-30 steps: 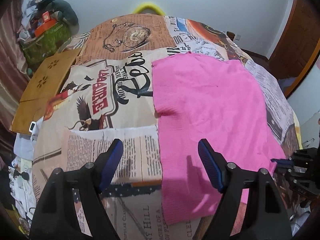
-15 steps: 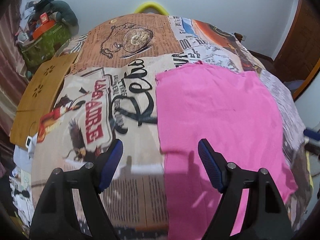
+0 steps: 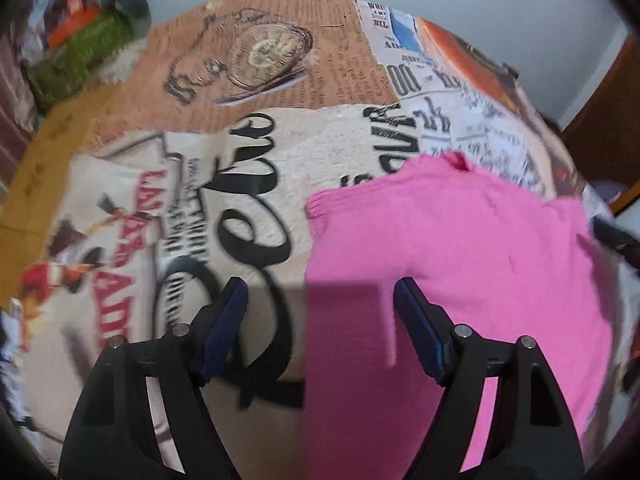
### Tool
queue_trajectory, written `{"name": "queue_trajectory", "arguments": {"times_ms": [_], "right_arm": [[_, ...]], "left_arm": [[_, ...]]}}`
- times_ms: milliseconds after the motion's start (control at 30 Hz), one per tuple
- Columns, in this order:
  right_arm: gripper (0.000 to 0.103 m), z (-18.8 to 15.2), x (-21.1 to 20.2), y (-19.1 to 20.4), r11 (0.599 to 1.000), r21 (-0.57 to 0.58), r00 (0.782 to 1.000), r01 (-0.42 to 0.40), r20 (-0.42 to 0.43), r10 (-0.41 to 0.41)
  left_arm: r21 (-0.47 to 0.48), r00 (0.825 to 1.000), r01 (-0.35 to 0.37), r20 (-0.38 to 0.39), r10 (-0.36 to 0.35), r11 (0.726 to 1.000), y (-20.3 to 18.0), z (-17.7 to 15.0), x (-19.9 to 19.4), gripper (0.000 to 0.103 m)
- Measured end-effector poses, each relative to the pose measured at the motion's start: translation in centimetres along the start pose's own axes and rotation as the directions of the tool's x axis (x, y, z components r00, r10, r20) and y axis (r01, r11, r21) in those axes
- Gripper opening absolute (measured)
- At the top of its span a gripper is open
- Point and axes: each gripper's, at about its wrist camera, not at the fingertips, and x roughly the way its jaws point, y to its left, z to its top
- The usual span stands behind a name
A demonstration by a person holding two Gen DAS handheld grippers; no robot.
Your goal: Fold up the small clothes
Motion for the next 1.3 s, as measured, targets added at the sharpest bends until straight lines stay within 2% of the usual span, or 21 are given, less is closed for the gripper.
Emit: {"name": "queue_trajectory", "arguments": {"times_ms": [33,67,100,133,167,300,433,533,567,600,633,700,733,833,900,1033,1133,1200,1300], "right_arm": [[0.027,0.2,0.6,-0.2,1.000,0.004,1.000,0.001,-0.010,-0.001],[0.020,0.3,1.2,-0.3,1.000,0.007,1.000,-0.008,-0.026,0.008],[0.007,0.3,1.7,-0.3,1.000,0.004,0.999,-0.026,-0.037,0.026],[0.007,0.4,1.9,0.1,0.999,-0.017,0.999,-0.032,-0.038,0.031],[0.006,0.5,1.9,0.4,0.999,-0.049,1.000,-0.024,-0.021,0.023],[0.005,2.0,1.9,1.6,0.994,-0.110,0.999,-0.005,0.032,0.008],[0.005,4.2,2.5,1.6,0.991,-0.122,0.996,0.055,0.076,-0.046],[0.005,4.5,2.8,1.7,0.989,-0.115,0.994,0.093,0.061,-0.087],[0.006,4.2,2.3,1.7,0.991,-0.103,0.995,0.083,0.056,-0.078],[0.011,3.9,1.7,1.6,0.993,-0.096,0.997,0.066,0.053,-0.062],[0.021,3.2,0.9,1.6,0.994,-0.093,0.997,0.051,0.054,-0.046],[0.031,1.9,-0.6,1.7,0.994,-0.103,0.997,0.047,0.066,-0.040],[0.033,1.2,-1.3,1.8,0.994,-0.107,0.997,0.037,0.070,-0.030],[0.034,-1.9,-3.5,2.6,0.993,-0.121,0.999,-0.002,0.042,0.007],[0.034,-3.9,-4.1,3.3,0.989,-0.144,1.000,-0.013,0.011,0.014],[0.034,-8.5,-5.2,4.8,0.987,-0.143,0.997,-0.067,-0.051,0.060],[0.033,-11.2,-4.5,6.1,0.982,-0.166,0.991,-0.088,-0.113,0.070],[0.033,-12.4,-3.6,6.7,0.979,-0.190,0.988,-0.075,-0.148,0.047],[0.033,-13.2,-3.2,7.2,0.975,-0.216,0.992,-0.043,-0.123,0.017]], "left_arm": [[0.002,1.000,0.023,0.014,-0.023,1.000,-0.1,0.2,0.0,0.056],[0.020,0.998,0.050,0.027,-0.051,0.999,-0.3,0.3,-0.2,0.046],[0.038,0.998,0.050,0.034,-0.051,0.998,-0.7,0.4,-0.3,0.028],[0.062,0.998,0.035,0.041,-0.037,0.997,-1.1,0.5,-0.3,0.013],[0.081,0.999,0.026,0.045,-0.030,0.996,-1.4,0.6,-0.4,0.011],[0.168,0.989,-0.127,0.093,0.113,0.978,-2.4,1.5,0.0,0.010],[0.112,0.982,-0.179,0.081,0.171,0.977,-0.7,3.7,1.4,0.012],[0.021,0.982,-0.182,0.048,0.181,0.983,1.3,4.7,1.8,0.014],[-0.015,0.986,-0.160,0.042,0.161,0.987,2.1,4.6,1.4,0.014],[-0.028,0.989,-0.141,0.039,0.142,0.990,2.5,4.4,1.1,0.017],[-0.038,0.991,-0.127,0.036,0.128,0.991,3.0,4.0,0.5,0.024],[-0.039,0.991,-0.124,0.037,0.126,0.991,3.3,3.0,-0.5,0.034],[-0.031,0.992,-0.121,0.038,0.122,0.992,3.3,2.3,-1.0,0.039],[0.030,0.992,-0.125,0.038,0.124,0.992,2.8,-0.7,-3.1,0.046],[0.077,0.990,-0.139,0.038,0.136,0.987,2.1,-3.1,-4.6,0.047],[0.121,0.995,-0.094,0.040,0.090,0.988,1.3,-7.4,-7.4,0.064],[0.149,0.997,-0.077,0.024,0.074,0.986,0.6,-10.4,-8.8,0.066],[0.163,0.998,-0.065,0.005,0.065,0.984,0.1,-12.1,-9.2,0.068],[0.167,0.998,-0.058,-0.025,0.063,0.984,-0.3,-14.0,-9.0,0.068]]}}
